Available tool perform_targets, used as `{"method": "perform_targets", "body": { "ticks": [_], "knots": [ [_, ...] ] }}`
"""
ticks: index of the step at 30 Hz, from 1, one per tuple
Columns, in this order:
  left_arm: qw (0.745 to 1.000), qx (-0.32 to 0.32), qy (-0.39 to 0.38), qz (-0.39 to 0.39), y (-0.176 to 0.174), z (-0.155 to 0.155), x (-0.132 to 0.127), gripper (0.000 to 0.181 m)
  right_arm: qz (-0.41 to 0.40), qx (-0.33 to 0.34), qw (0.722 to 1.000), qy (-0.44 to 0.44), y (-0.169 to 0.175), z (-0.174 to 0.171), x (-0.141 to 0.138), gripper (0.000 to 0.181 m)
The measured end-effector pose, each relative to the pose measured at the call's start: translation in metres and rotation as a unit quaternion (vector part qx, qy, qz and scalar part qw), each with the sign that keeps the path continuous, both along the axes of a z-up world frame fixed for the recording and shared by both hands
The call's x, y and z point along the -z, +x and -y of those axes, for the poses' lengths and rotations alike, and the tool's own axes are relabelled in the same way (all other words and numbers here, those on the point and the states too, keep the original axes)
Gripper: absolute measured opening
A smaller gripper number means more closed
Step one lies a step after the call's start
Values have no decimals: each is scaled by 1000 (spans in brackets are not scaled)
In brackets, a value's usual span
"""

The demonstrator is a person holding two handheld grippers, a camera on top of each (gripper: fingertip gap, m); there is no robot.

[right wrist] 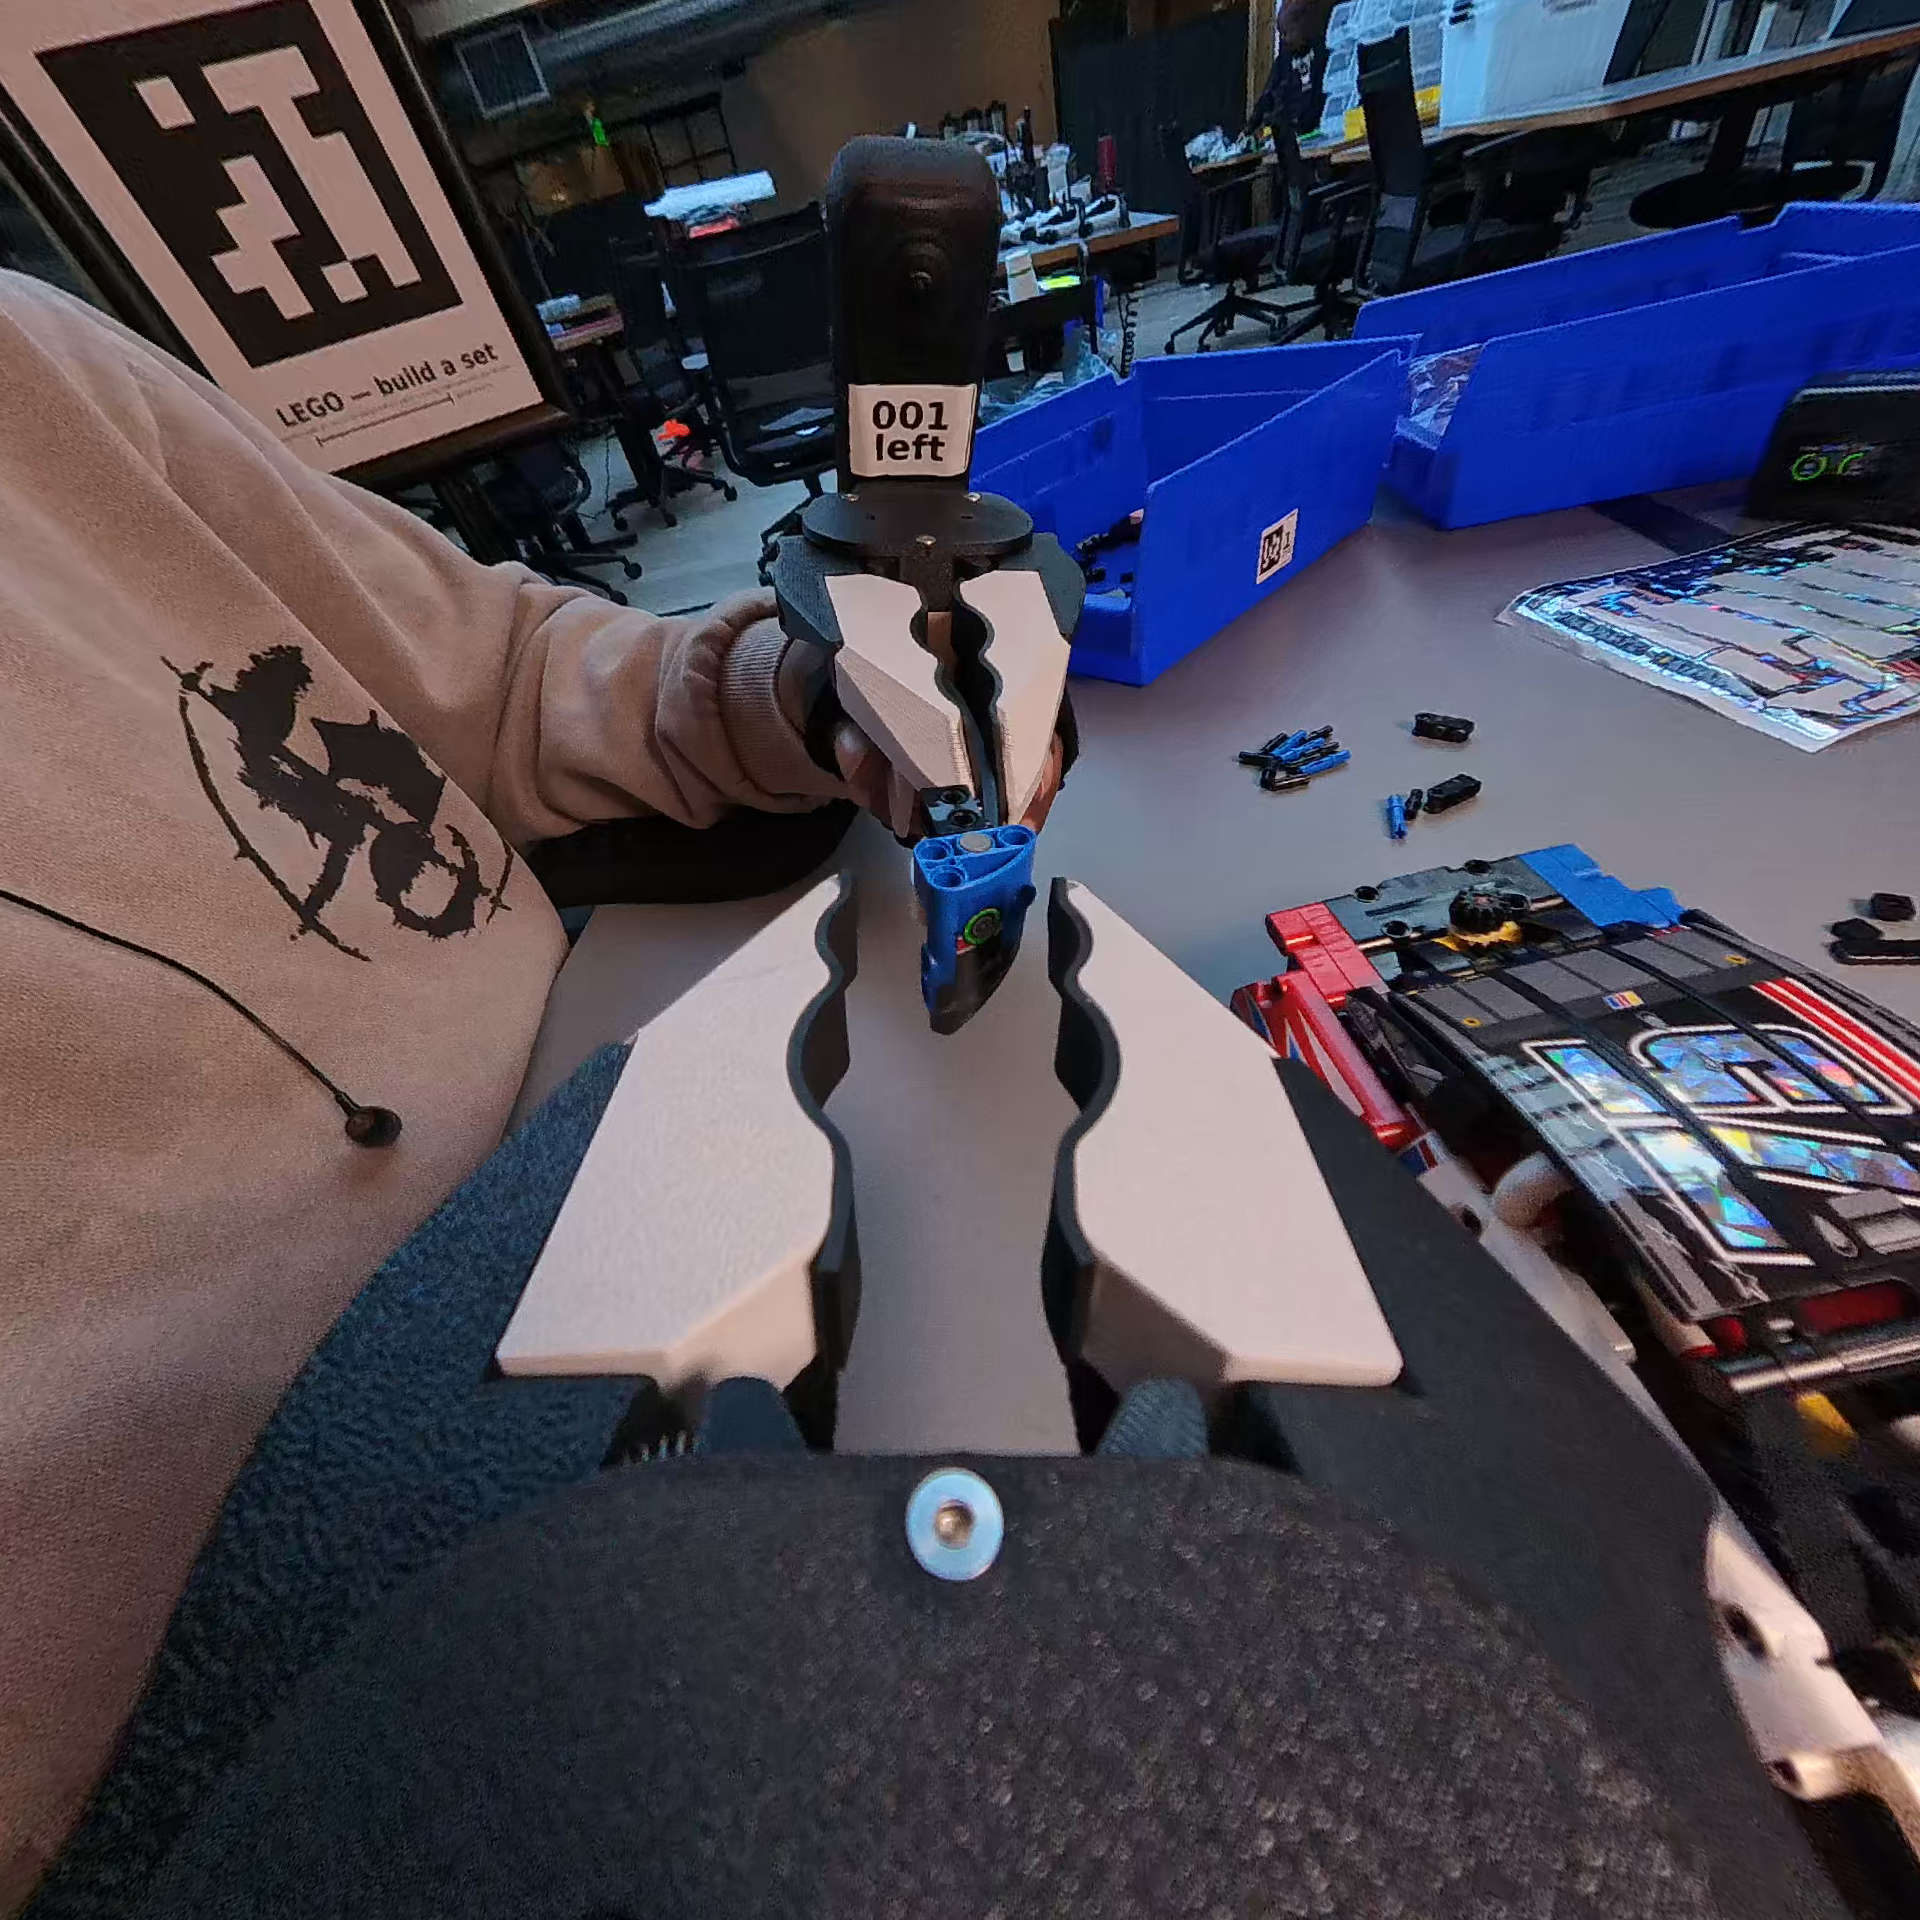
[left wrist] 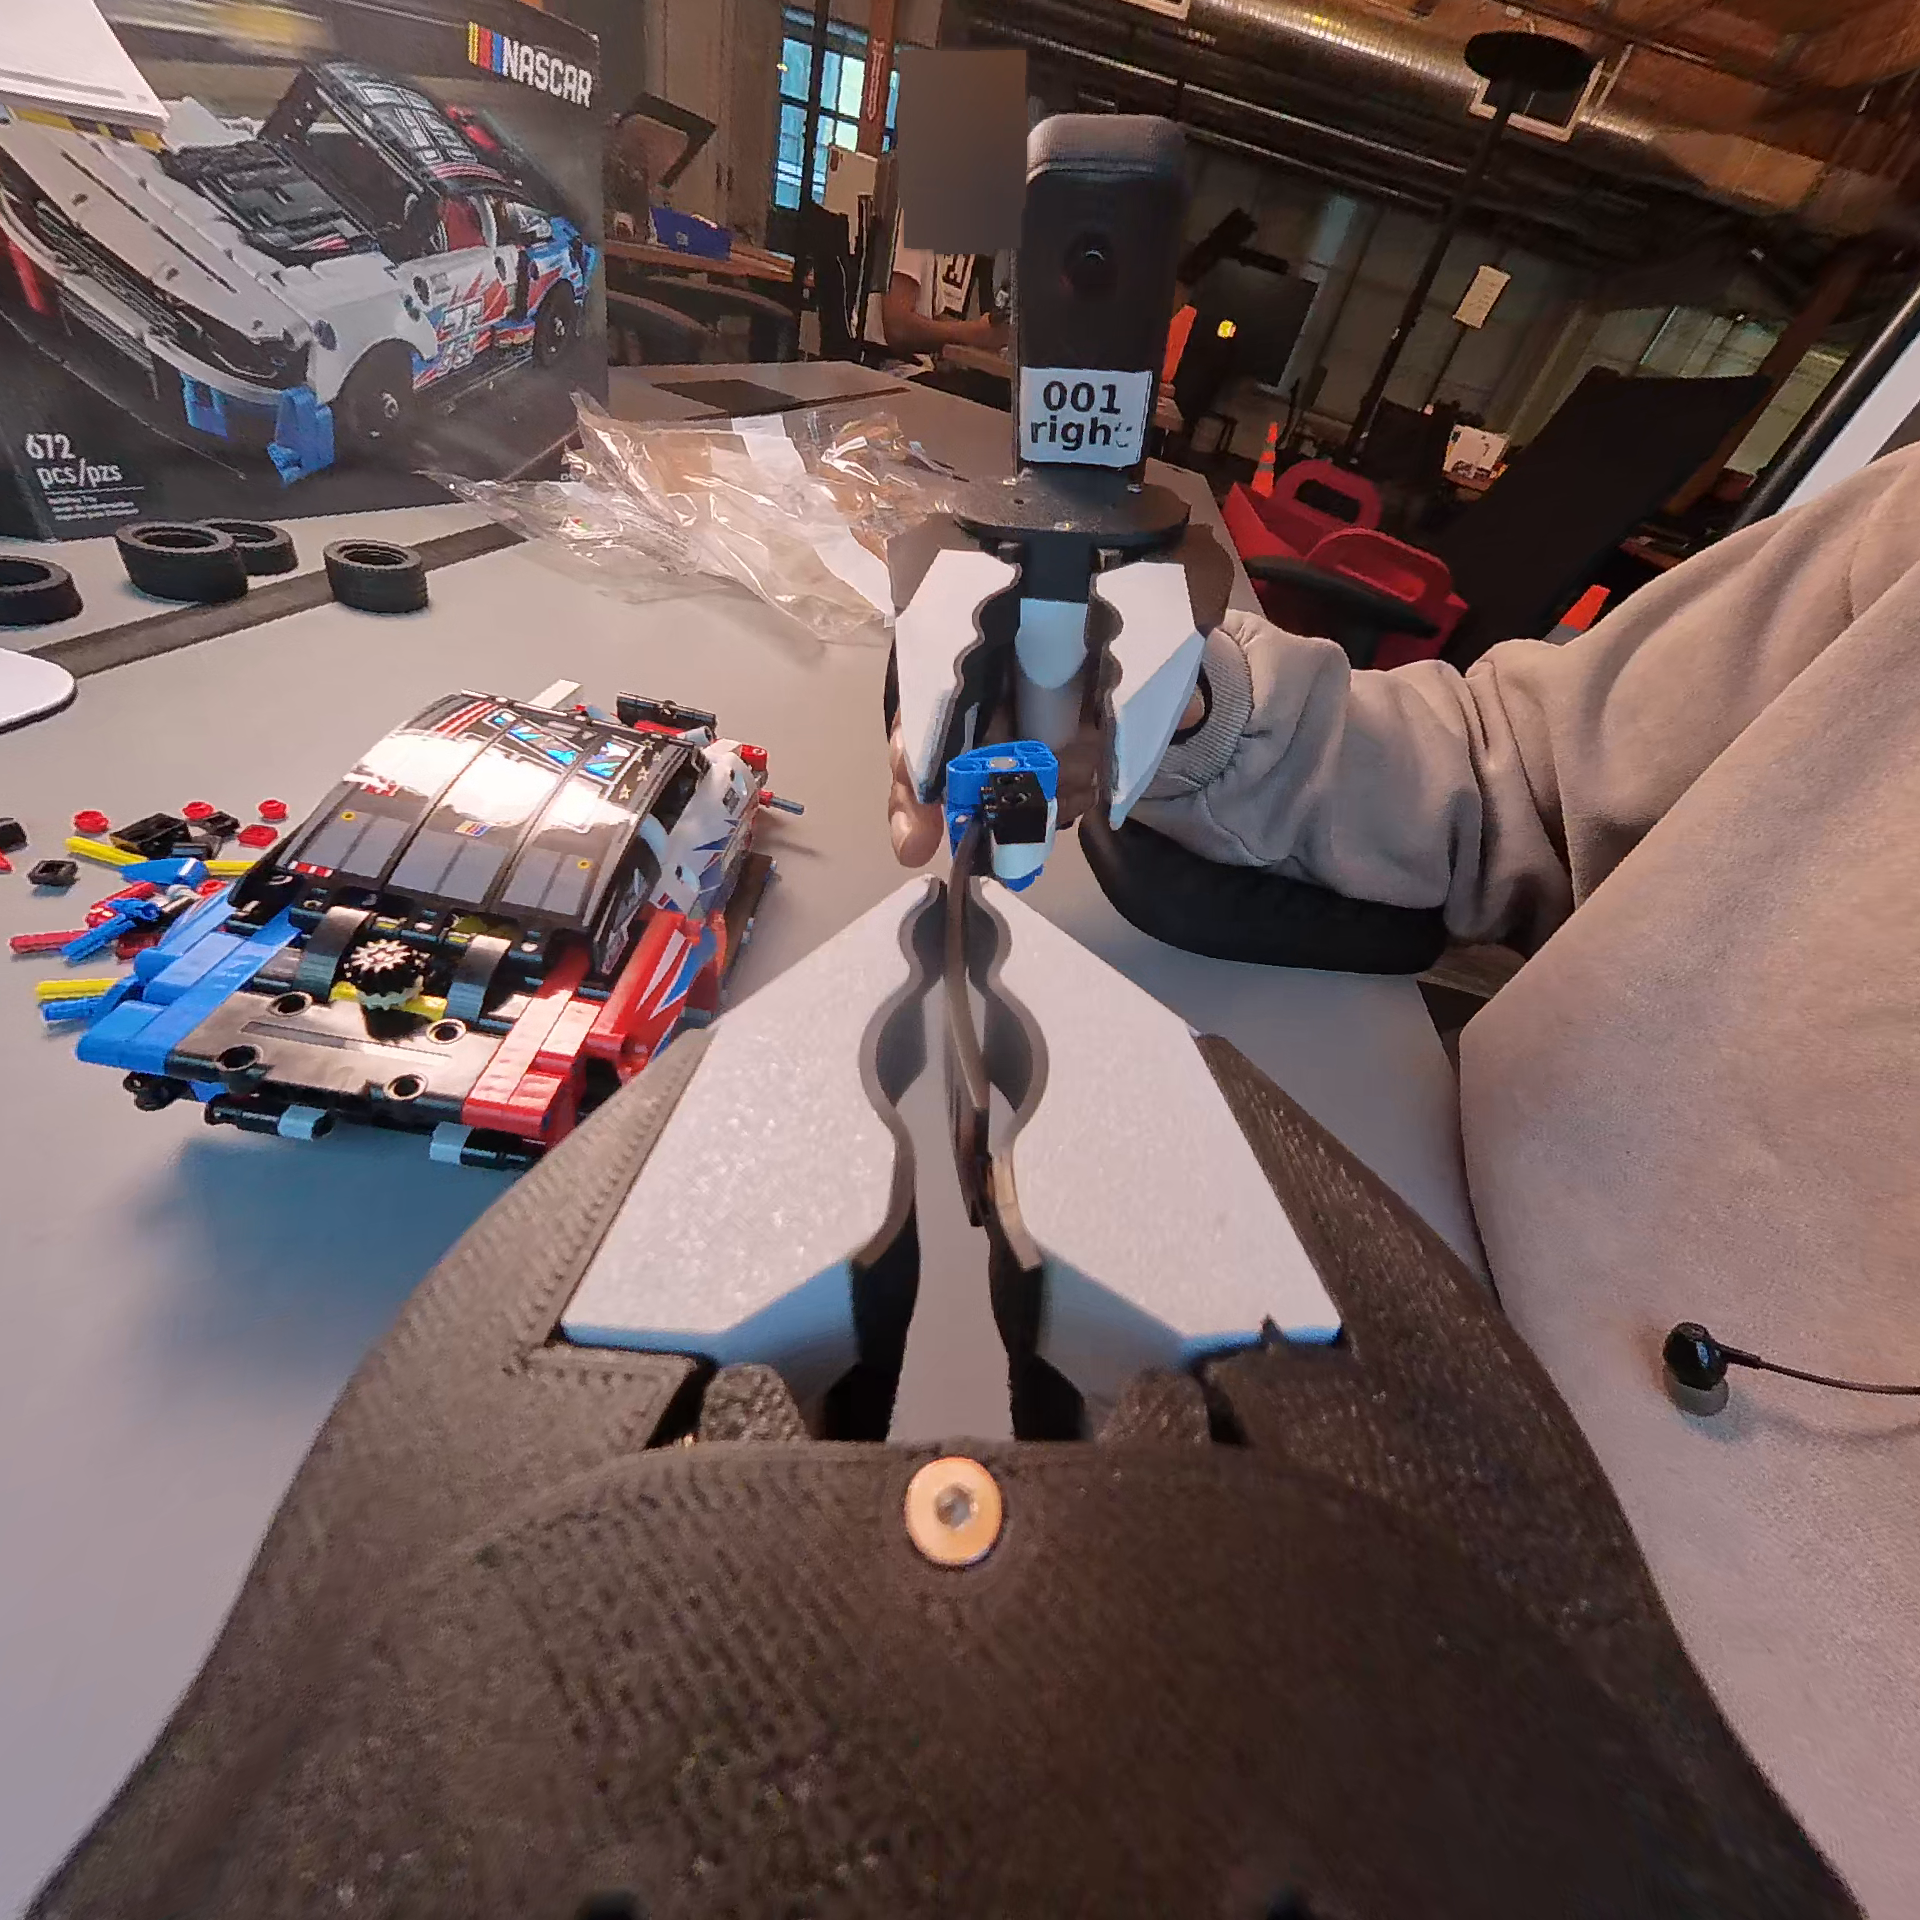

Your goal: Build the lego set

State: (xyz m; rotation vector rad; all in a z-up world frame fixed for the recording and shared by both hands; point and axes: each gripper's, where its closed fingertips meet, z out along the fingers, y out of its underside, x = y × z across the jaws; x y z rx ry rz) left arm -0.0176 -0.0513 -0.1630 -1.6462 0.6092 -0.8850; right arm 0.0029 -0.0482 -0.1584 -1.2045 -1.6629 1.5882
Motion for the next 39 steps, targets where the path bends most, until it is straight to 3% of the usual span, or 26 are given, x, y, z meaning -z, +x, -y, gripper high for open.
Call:
{"method": "perform_targets", "body": {
  "ticks": [4, 7, 22, 39],
  "knots": [
    [1000, 3, -1, 0, 3, 1, 2, 1, 8, 1, 1000, 19, -5, 6, 8, 33],
    [1000, 9, 0, 4, 7, 2, 2, 1, 10, 8, 999, 34, -8, 8, 11, 23],
    [1000, -11, 4, 25, 3, -2, -1, 3, -11, 67, 996, 58, -15, -3, 3, 23],
    [999, -14, -17, 38, -3, -7, 7, 1, -10, 88, 995, 48, -21, -7, 10, 23]
  ]
}}
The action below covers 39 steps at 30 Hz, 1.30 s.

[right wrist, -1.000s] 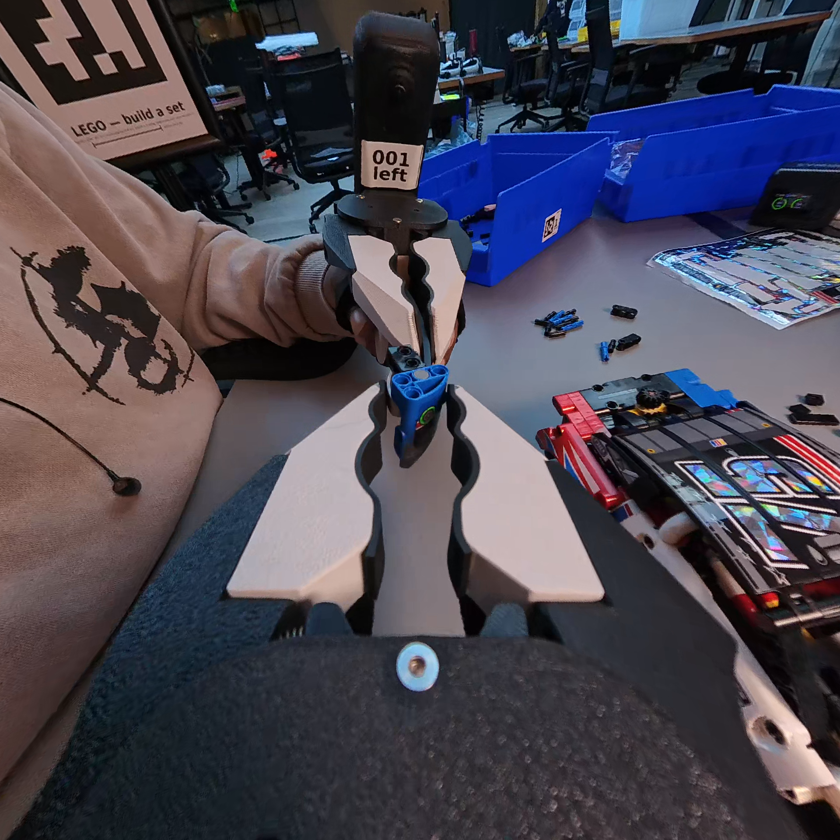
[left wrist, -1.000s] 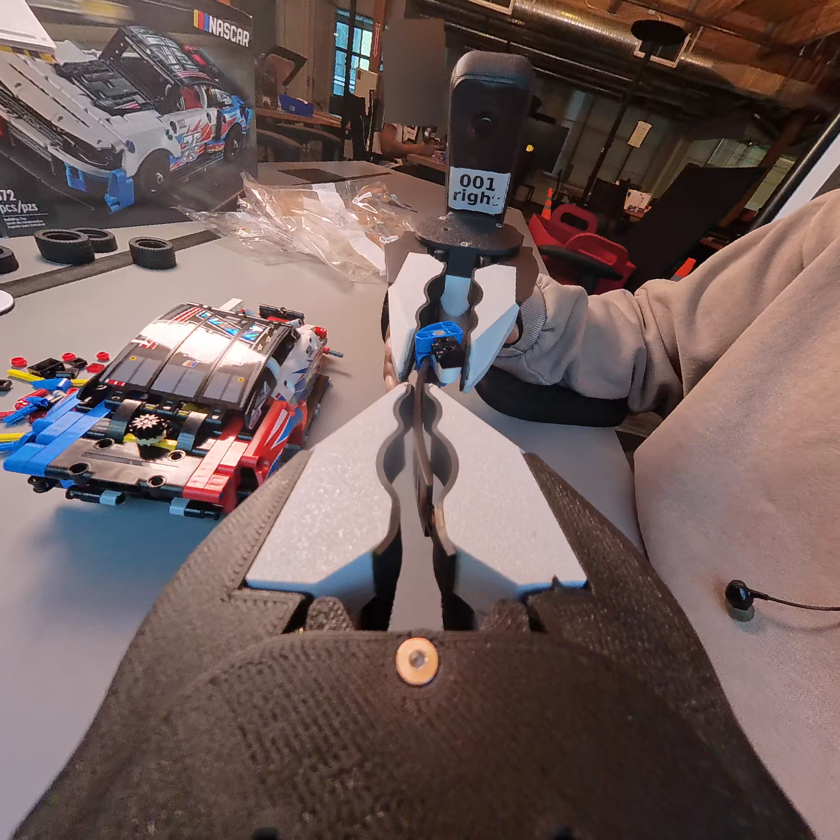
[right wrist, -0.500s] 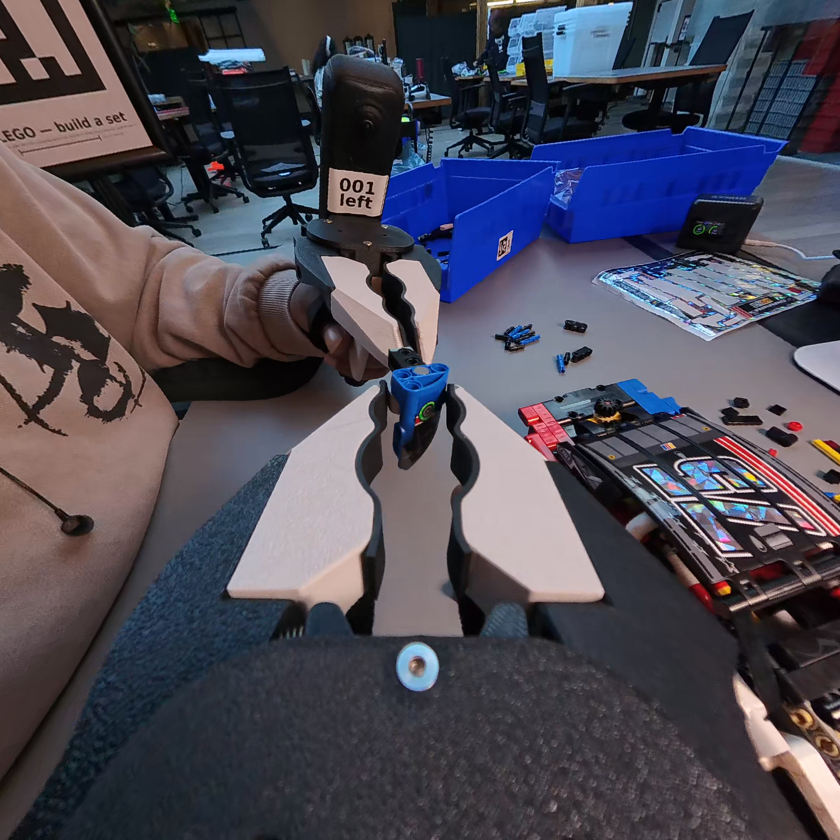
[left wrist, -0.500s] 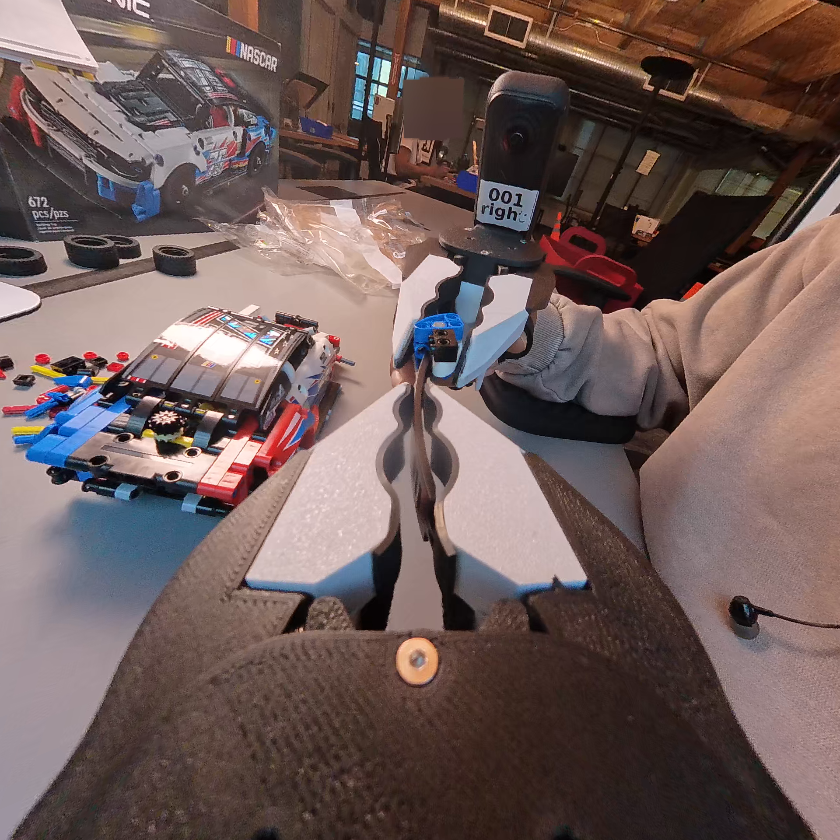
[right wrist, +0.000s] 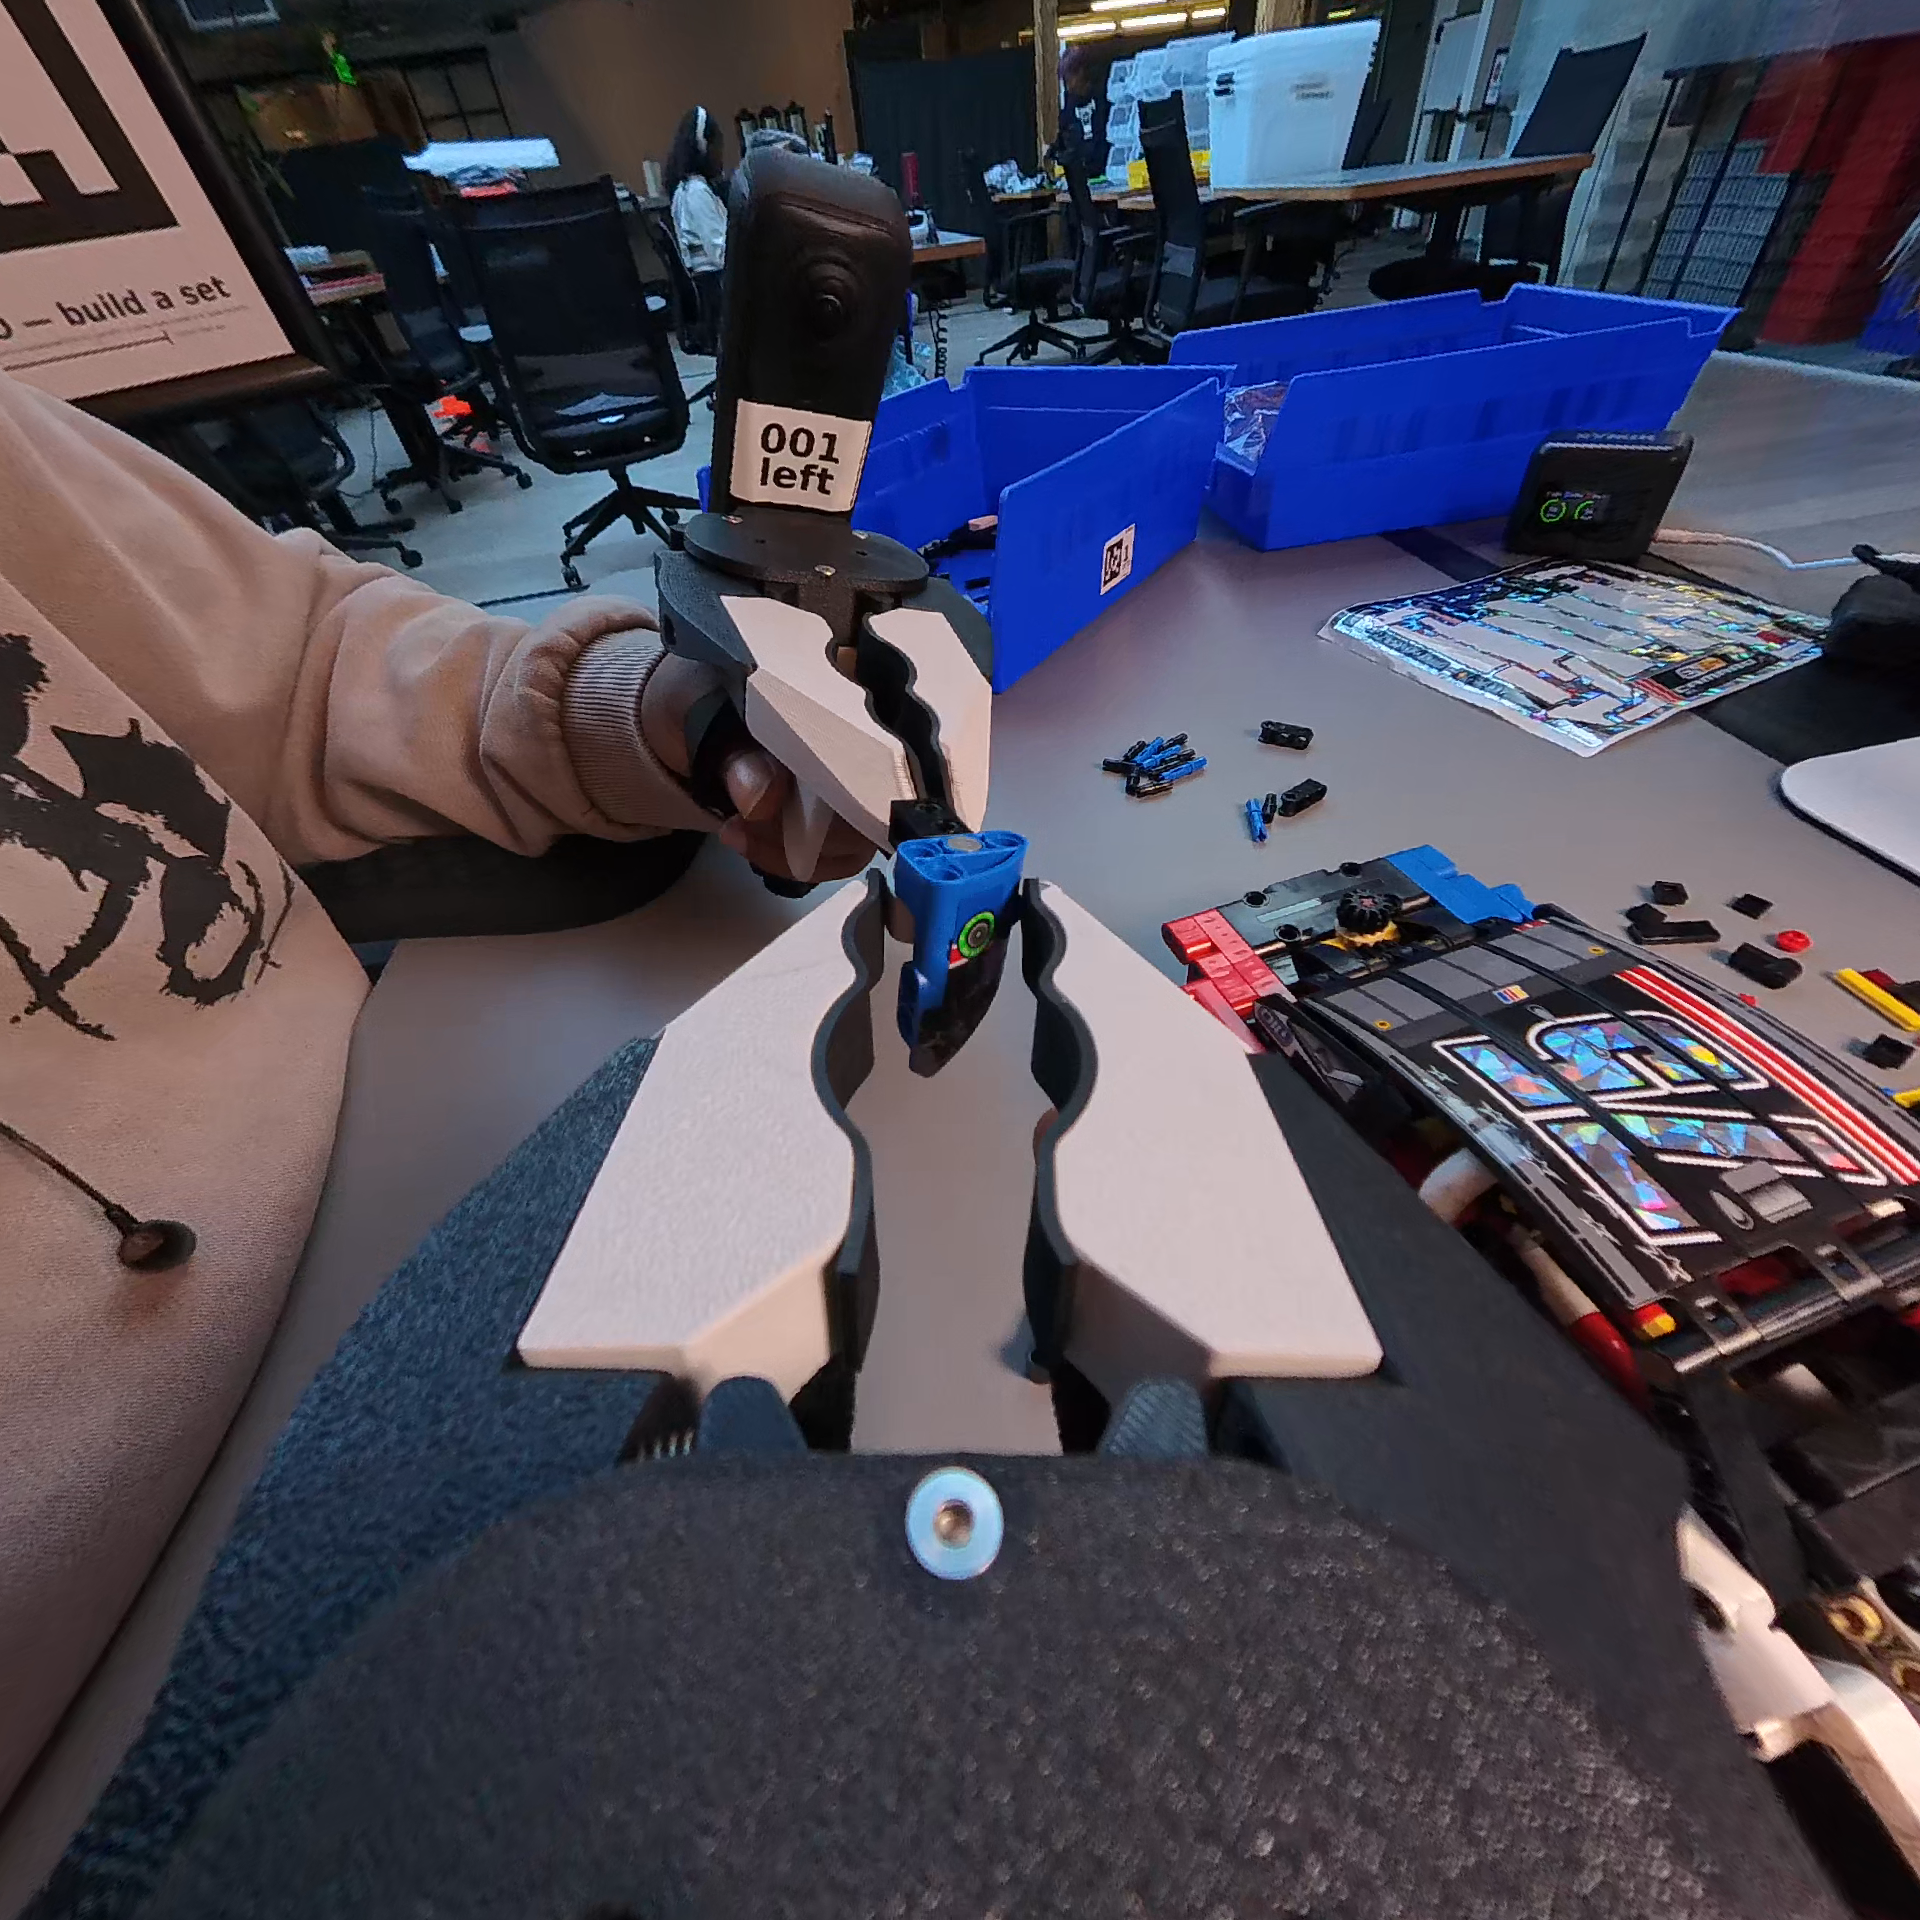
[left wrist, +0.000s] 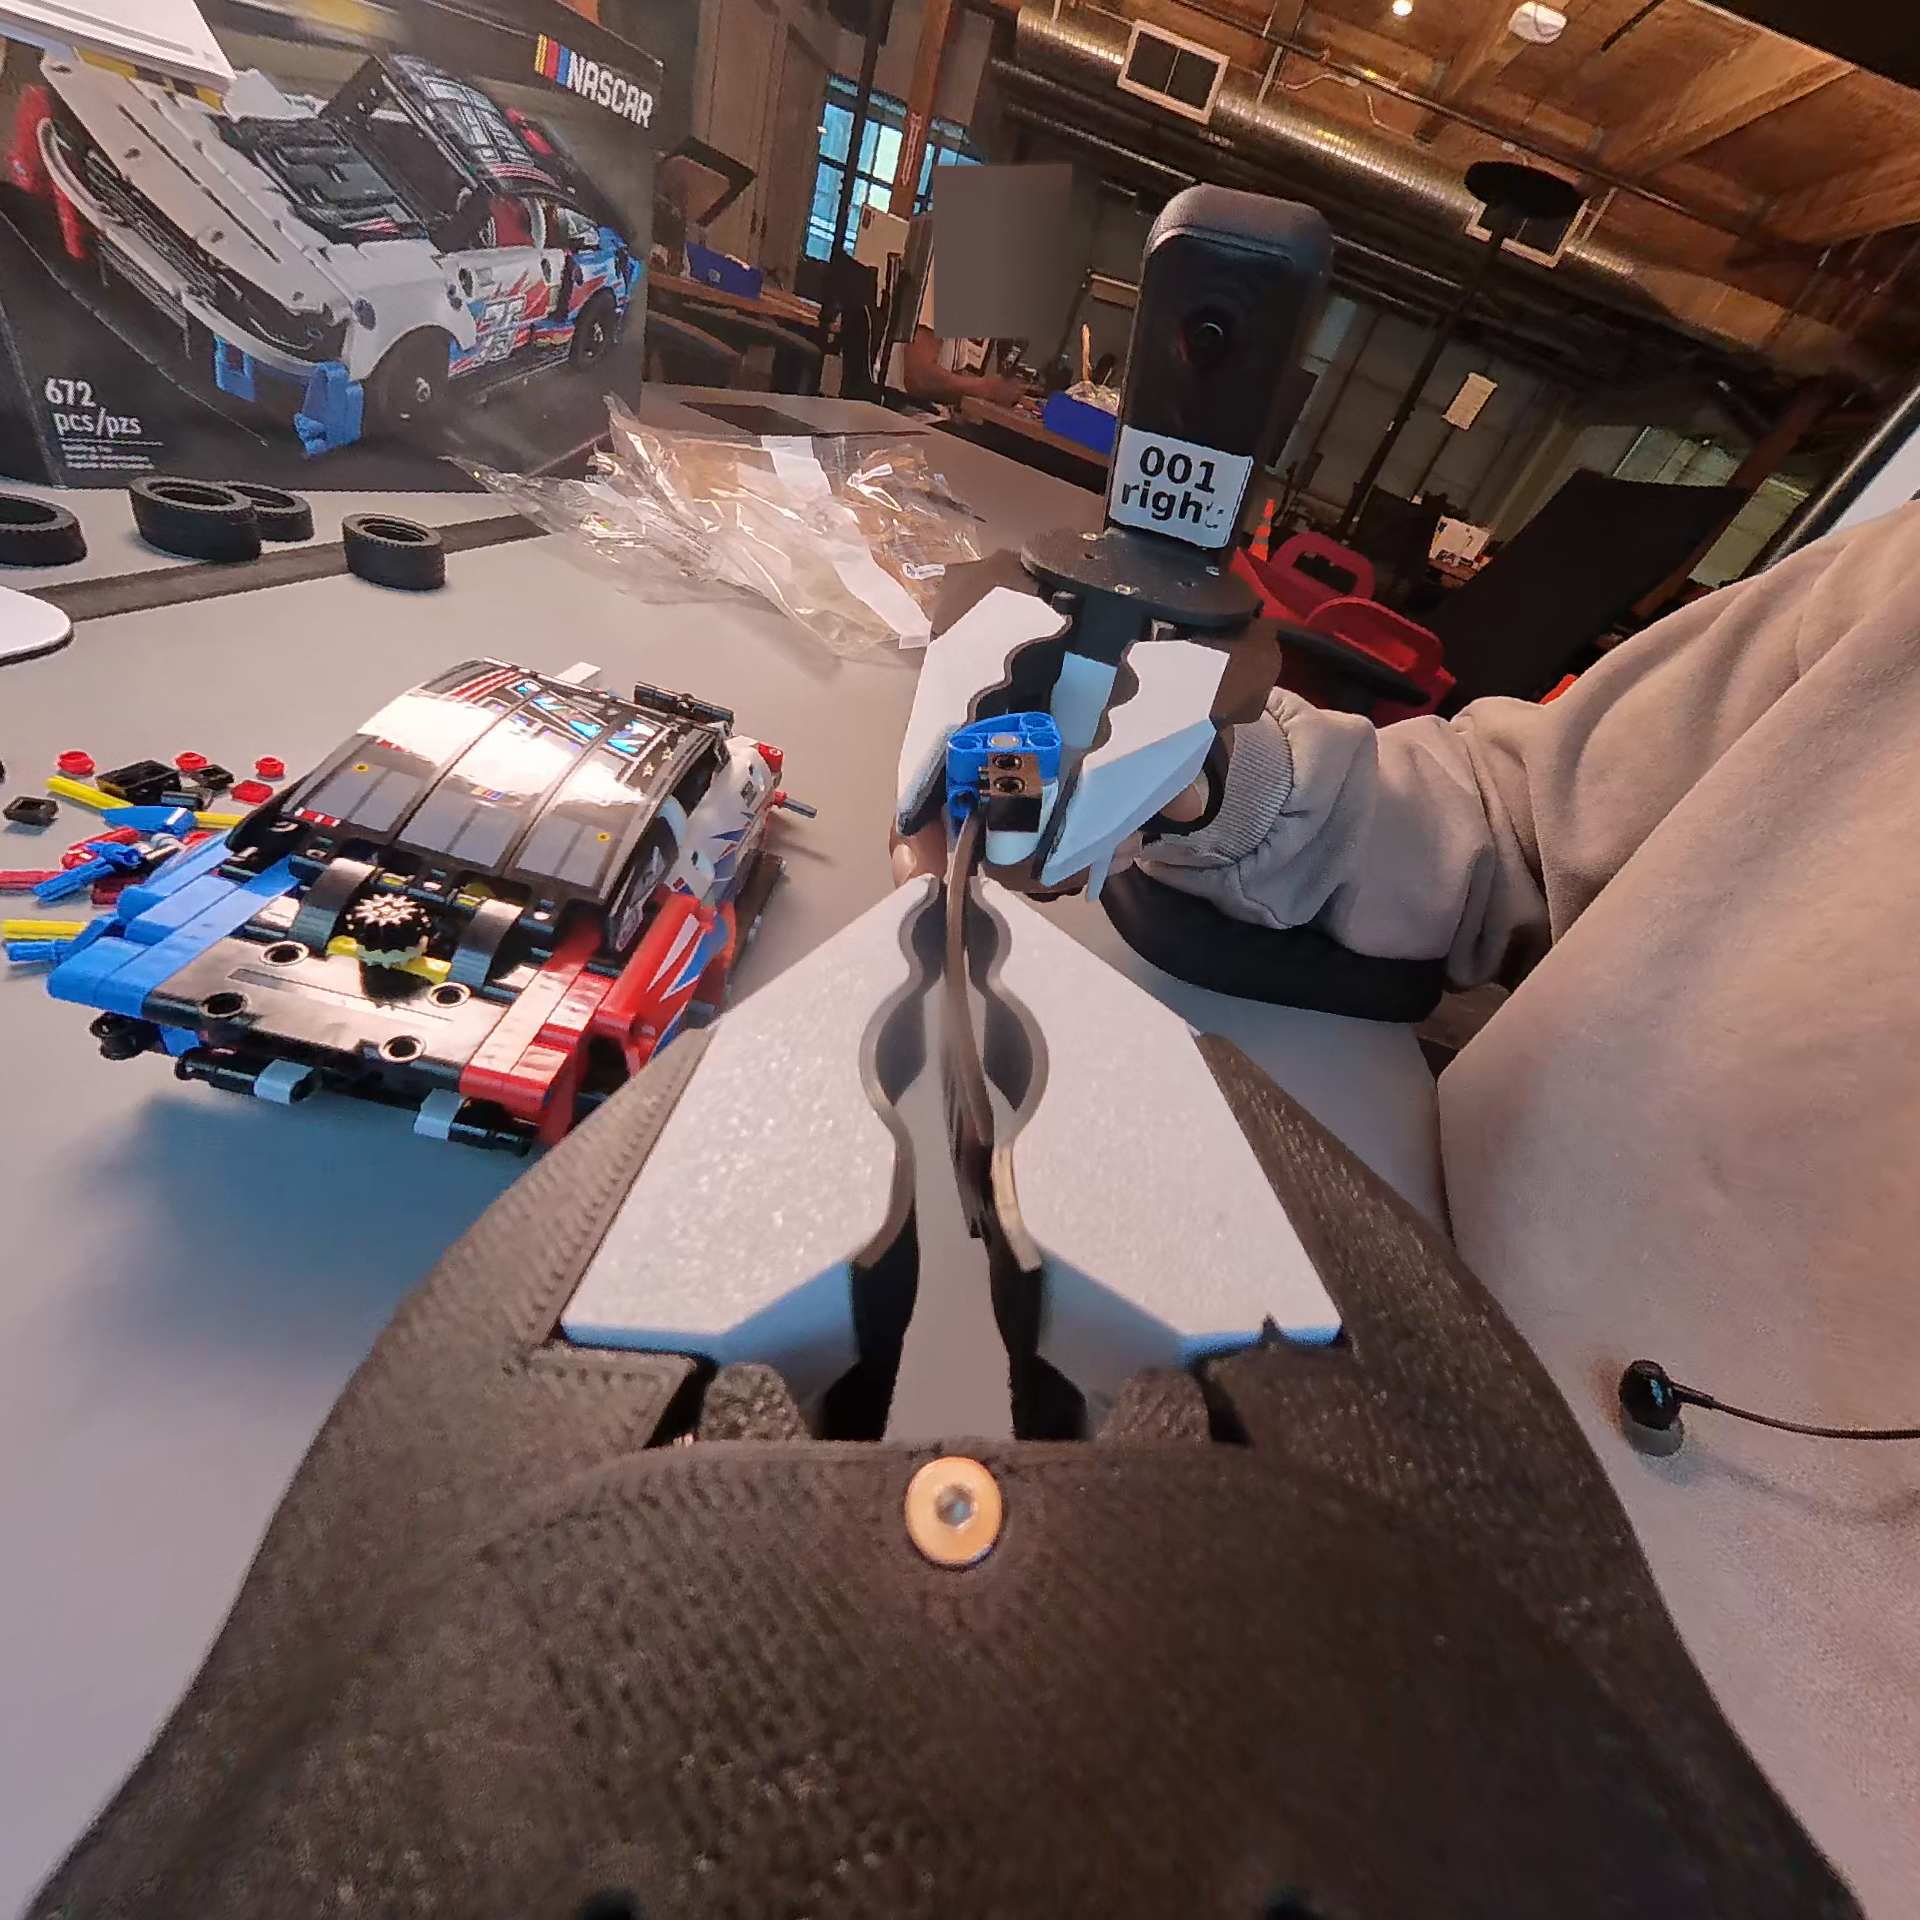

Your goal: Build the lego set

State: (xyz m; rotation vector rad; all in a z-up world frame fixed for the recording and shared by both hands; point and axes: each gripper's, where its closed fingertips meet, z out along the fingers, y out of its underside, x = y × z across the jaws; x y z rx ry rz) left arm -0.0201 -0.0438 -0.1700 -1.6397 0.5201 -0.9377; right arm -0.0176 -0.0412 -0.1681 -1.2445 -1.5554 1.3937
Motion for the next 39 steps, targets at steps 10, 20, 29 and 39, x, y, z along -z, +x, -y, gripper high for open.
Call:
{"method": "perform_targets", "body": {
  "ticks": [10, 20, 29, 39],
  "knots": [
    [1000, 8, -9, -1, 0, 0, 4, 1, 7, -34, 999, -18, 6, 2, 2, 36],
    [999, 26, -14, -13, 6, 5, 7, 1, 9, -98, 994, -47, 24, 1, 3, 44],
    [999, 33, -7, -37, 12, 9, 10, 1, 12, -116, 992, -57, 22, 9, 9, 47],
    [991, -63, 40, -110, 2, -3, 4, 1, -10, -42, 998, -41, 6, -4, 8, 22]
  ]
}}
